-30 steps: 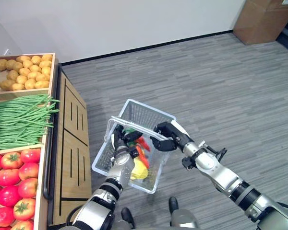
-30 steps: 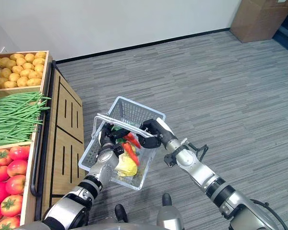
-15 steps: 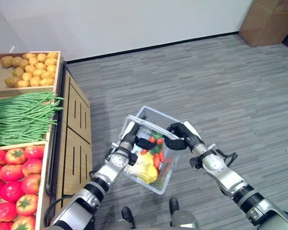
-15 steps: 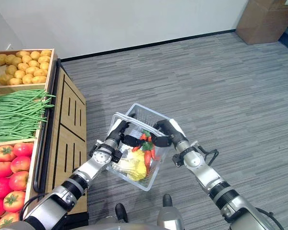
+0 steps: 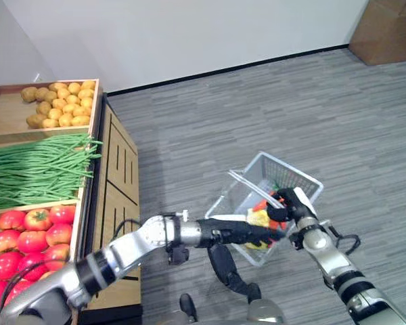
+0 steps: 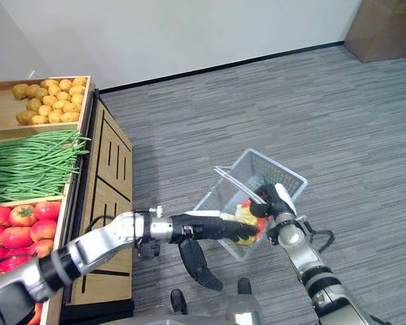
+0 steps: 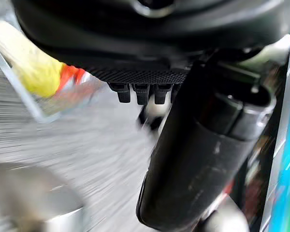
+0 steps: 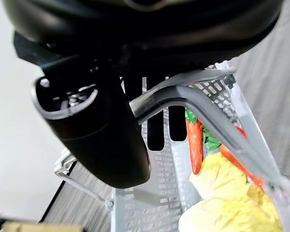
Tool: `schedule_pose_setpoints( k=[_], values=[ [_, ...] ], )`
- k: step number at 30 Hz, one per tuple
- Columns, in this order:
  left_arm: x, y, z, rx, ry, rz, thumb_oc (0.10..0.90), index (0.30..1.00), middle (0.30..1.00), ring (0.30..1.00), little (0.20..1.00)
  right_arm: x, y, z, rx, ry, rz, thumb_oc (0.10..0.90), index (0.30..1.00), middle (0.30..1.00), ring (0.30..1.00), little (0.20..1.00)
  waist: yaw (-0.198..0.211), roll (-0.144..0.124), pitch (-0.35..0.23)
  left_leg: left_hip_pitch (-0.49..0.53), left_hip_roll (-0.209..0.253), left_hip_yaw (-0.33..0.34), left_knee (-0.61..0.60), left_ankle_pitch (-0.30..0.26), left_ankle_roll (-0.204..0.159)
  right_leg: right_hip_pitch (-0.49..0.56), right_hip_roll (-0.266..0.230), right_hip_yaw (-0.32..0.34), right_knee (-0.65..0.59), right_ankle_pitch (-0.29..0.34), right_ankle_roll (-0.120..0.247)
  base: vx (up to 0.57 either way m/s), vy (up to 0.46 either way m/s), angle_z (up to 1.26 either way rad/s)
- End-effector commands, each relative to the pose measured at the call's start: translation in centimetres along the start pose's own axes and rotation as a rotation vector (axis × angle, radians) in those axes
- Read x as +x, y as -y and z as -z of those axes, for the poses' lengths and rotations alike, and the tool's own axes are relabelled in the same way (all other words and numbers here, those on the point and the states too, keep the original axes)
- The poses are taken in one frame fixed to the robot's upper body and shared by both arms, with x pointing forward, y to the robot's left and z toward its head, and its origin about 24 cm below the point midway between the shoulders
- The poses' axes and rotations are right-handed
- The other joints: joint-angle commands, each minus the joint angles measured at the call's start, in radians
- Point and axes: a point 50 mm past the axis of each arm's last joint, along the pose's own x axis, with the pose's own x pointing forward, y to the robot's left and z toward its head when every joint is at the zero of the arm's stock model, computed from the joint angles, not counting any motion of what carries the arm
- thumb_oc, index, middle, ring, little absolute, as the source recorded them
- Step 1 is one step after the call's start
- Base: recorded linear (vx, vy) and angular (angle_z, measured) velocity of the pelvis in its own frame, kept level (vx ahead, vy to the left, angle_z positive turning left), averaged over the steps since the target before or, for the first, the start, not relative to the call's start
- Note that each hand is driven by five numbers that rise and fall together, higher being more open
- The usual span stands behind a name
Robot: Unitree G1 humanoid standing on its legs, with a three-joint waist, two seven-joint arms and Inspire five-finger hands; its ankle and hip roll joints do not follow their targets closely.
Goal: Get the vegetables into the basket
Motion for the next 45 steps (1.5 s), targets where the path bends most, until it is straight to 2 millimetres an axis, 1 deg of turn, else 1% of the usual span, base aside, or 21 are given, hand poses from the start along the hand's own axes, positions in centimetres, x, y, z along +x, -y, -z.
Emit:
schedule_pose_setpoints(
  k=[1, 3, 5, 6, 7, 11, 12, 13, 14, 16, 19, 20, 23, 24, 25, 27, 28, 31, 34, 36, 45],
  values=[
    [-0.9, -2.1, -1.0, -0.025, 0.125, -0.175, 0.9, 1.0, 1.0, 1.0, 1.0, 1.3, 3.5, -6.4, 0.098, 0.314, 0.19, 0.4, 0.3, 0.3, 0.3, 0.3, 0.026, -0.043, -0.074, 0.037, 0.059, 0.011, 0.005, -0.073, -0.067, 0.042, -0.041, -0.045, -0.001, -0.096, 0.068, 0.0, 0.0, 0.0],
    [-2.4, -2.6, 0.7, -0.031, 0.086, -0.306, 0.9, 1.0, 1.0, 1.0, 1.0, 0.8, 3.7, -4.7, 0.111, 0.262, 0.217, 0.4, 0.3, 0.3, 0.3, 0.3, 0.03, -0.045, -0.073, 0.035, 0.061, 0.009, 0.005, -0.072, -0.068, 0.044, -0.039, -0.049, -0.001, -0.097, 0.067, -0.01, -0.007, 0.02],
    [-2.9, -2.6, 1.6, -0.041, 0.058, -0.334, 0.9, 1.0, 1.0, 1.0, 1.0, 0.7, 3.8, -4.0, 0.115, 0.242, 0.227, 0.4, 0.3, 0.3, 0.3, 0.3, 0.032, -0.045, -0.073, 0.034, 0.062, 0.008, 0.005, -0.071, -0.068, 0.044, -0.039, -0.051, -0.001, -0.097, 0.067, -0.01, -0.008, 0.05],
    [-3.5, -2.6, 2.6, -0.046, 0.02, -0.361, 0.9, 1.0, 1.0, 1.0, 1.0, 0.5, 3.9, -3.3, 0.12, 0.221, 0.237, 0.4, 0.3, 0.3, 0.3, 0.3, 0.031, -0.046, -0.073, 0.034, 0.063, 0.009, 0.005, -0.07, -0.069, 0.044, -0.038, -0.051, -0.001, -0.098, 0.067, 0.0, 0.0, 0.0],
    [-4.5, -2.3, 5.5, -0.131, -0.072, -0.415, 0.9, 1.0, 1.0, 1.0, 1.0, 0.1, 3.9, -1.9, 0.132, 0.179, 0.256, 0.4, 0.3, 0.3, 0.3, 0.3, 0.029, -0.045, -0.072, 0.033, 0.065, 0.011, 0.005, -0.068, -0.071, 0.041, -0.036, -0.051, -0.001, -0.097, 0.067, 0.0, 0.0, 0.0],
    [-6.4, -0.9, 11.4, -0.202, -0.316, -0.498, 0.9, 1.0, 1.0, 1.0, 1.0, -0.8, 3.8, 0.6, 0.183, 0.093, 0.294, 0.4, 0.3, 0.3, 0.3, 0.3, 0.016, -0.045, -0.07, 0.033, 0.069, 0.02, 0.005, -0.067, -0.073, 0.037, -0.034, -0.045, -0.001, -0.095, 0.066, -0.01, -0.003, -0.01],
    [-6.7, -0.2, 13.1, -0.24, -0.386, -0.526, 0.9, 1.0, 1.0, 1.0, 1.0, -1.0, 3.4, 1.7, 0.213, 0.043, 0.306, 0.4, 0.3, 0.3, 0.3, 0.3, 0.014, -0.044, -0.07, 0.033, 0.07, 0.021, 0.005, -0.066, -0.073, 0.035, -0.033, -0.043, -0.001, -0.094, 0.065, -0.03, -0.002, -0.06],
    [-6.9, 0.7, 15.2, -0.202, -0.506, -0.554, 0.9, 1.0, 1.0, 1.0, 1.0, -1.6, 2.8, 3.0, 0.258, -0.017, 0.321, 0.4, 0.3, 0.3, 0.3, 0.3, 0.009, -0.042, -0.07, 0.032, 0.071, 0.023, 0.005, -0.066, -0.073, 0.032, -0.032, -0.043, -0.001, -0.095, 0.064, -0.02, -0.002, -0.07],
    [-6.8, 0.7, 15.3, -0.201, -0.506, -0.554, 0.9, 1.0, 1.0, 1.0, 1.0, -1.6, 2.9, 3.0, 0.257, -0.016, 0.321, 0.4, 0.3, 0.3, 0.3, 0.3, 0.009, -0.041, -0.071, 0.032, 0.071, 0.023, 0.005, -0.066, -0.073, 0.032, -0.032, -0.043, -0.001, -0.095, 0.063, -0.02, -0.001, -0.05],
    [-7.1, 1.9, 17.4, -0.177, -0.629, -0.547, 0.9, 1.0, 1.0, 1.0, 1.0, -2.1, 2.2, 4.0, 0.281, -0.056, 0.323, 0.4, 0.3, 0.3, 0.3, 0.3, 0.003, -0.043, -0.073, 0.03, 0.073, 0.025, 0.005, -0.066, -0.073, 0.029, -0.032, -0.041, -0.001, -0.095, 0.062, 0.0, 0.0, 0.0],
    [-7.3, 4.5, 20.7, -0.233, -0.816, -0.568, 0.9, 1.0, 1.0, 1.0, 1.0, -3.1, 0.6, 5.8, 0.338, -0.136, 0.322, 0.4, 0.3, 0.3, 0.3, 0.3, -0.009, -0.043, -0.079, 0.03, 0.076, 0.03, 0.005, -0.067, -0.074, 0.024, -0.029, -0.034, -0.001, -0.094, 0.059, 0.0, 0.0, 0.0],
    [-7.3, 4.9, 21.2, -0.234, -0.849, -0.583, 0.9, 1.0, 1.0, 1.0, 1.0, -3.5, 0.2, 6.3, 0.331, -0.155, 0.314, 0.4, 0.3, 0.3, 0.3, 0.3, -0.013, -0.045, -0.082, 0.03, 0.077, 0.032, 0.005, -0.067, -0.075, 0.024, -0.028, -0.032, -0.001, -0.095, 0.058, -0.01, -0.012, -0.04],
    [-7.7, 7.3, 23.0, -0.34, -0.957, -0.63, 0.9, 1.0, 1.0, 1.0, 1.0, -4.2, -0.6, 7.5, 0.341, -0.211, 0.33, 0.4, 0.3, 0.3, 0.3, 0.3, -0.02, -0.046, -0.087, 0.028, 0.079, 0.035, 0.005, -0.066, -0.078, 0.02, -0.026, -0.028, -0.001, -0.094, 0.056, -0.02, -0.01, -0.12],
    [-8.7, 10.0, 24.3, -0.5, -1.059, -0.687, 0.9, 1.0, 1.0, 1.0, 1.0, -5.2, -1.5, 9.2, 0.4, -0.311, 0.359, 0.4, 0.3, 0.3, 0.3, 0.3, -0.025, -0.047, -0.094, 0.031, 0.082, 0.039, 0.005, -0.067, -0.079, 0.018, -0.021, -0.022, -0.001, -0.094, 0.053, -0.01, -0.015, -0.09],
    [-8.7, 10.0, 24.3, -0.5, -1.059, -0.687, 0.9, 1.0, 1.0, 1.0, 1.0, -5.1, -1.5, 9.2, 0.4, -0.311, 0.359, 0.4, 0.3, 0.3, 0.3, 0.3, -0.025, -0.046, -0.094, 0.031, 0.082, 0.039, 0.005, -0.067, -0.079, 0.018, -0.021, -0.022, -0.001, -0.094, 0.053, -0.01, -0.015, -0.07],
    [-9.1, 11.1, 24.7, -0.635, -1.076, -0.794, 0.9, 1.0, 1.0, 1.0, 1.0, -5.7, -2.2, 9.9, 0.429, -0.351, 0.364, 0.4, 0.3, 0.3, 0.3, 0.3, -0.025, -0.047, -0.1, 0.033, 0.084, 0.042, 0.005, -0.066, -0.081, 0.017, -0.019, -0.019, -0.001, -0.094, 0.051, -0.01, -0.006, -0.06],
    [-9.2, 11.9, 24.8, -0.772, -1.061, -0.88, 0.9, 1.0, 1.0, 1.0, 1.0, -6.4, -2.8, 10.7, 0.43, -0.399, 0.363, 0.4, 0.3, 0.3, 0.3, 0.3, -0.026, -0.047, -0.105, 0.034, 0.086, 0.042, 0.005, -0.064, -0.082, 0.017, -0.019, -0.018, -0.001, -0.094, 0.049, 0.0, -0.005, -0.1],
    [-9.6, 12.6, 25.0, -0.861, -1.058, -0.96, 0.9, 1.0, 1.0, 1.0, 1.0, -7.1, -3.3, 11.7, 0.437, -0.456, 0.37, 0.4, 0.3, 0.3, 0.3, 0.3, -0.023, -0.047, -0.109, 0.033, 0.087, 0.042, 0.005, -0.063, -0.084, 0.019, -0.019, -0.02, -0.001, -0.094, 0.048, 0.0, -0.004, -0.05],
    [-10.0, 13.4, 25.2, -0.93, -1.091, -1.058, 0.9, 1.0, 1.0, 1.0, 1.0, -8.2, -3.9, 12.8, 0.43, -0.526, 0.389, 0.4, 0.3, 0.3, 0.3, 0.3, -0.022, -0.048, -0.114, 0.031, 0.089, 0.038, 0.005, -0.06, -0.087, 0.02, -0.019, -0.025, -0.001, -0.095, 0.047, 0.0, 0.0, 0.0],
    [-10.7, 14.5, 25.4, -0.959, -1.176, -1.108, 0.9, 1.0, 1.0, 1.0, 1.0, -9.0, -4.4, 13.6, 0.378, -0.577, 0.373, 0.4, 0.3, 0.3, 0.3, 0.3, -0.024, -0.047, -0.122, 0.031, 0.095, 0.045, 0.005, -0.06, -0.089, 0.017, -0.016, -0.024, -0.001, -0.094, 0.047, 0.0, 0.0, 0.0],
    [-10.4, 14.8, 25.4, -0.998, -1.153, -1.146, 0.9, 1.0, 1.0, 1.0, 1.0, -10.4, -4.6, 14.8, 0.355, -0.639, 0.398, 0.4, 0.3, 0.3, 0.3, 0.3, -0.03, -0.047, -0.124, 0.032, 0.102, 0.051, 0.005, -0.058, -0.094, 0.018, -0.007, -0.025, -0.001, -0.094, 0.044, 0.0, -0.002, 0.0]
  ],
)
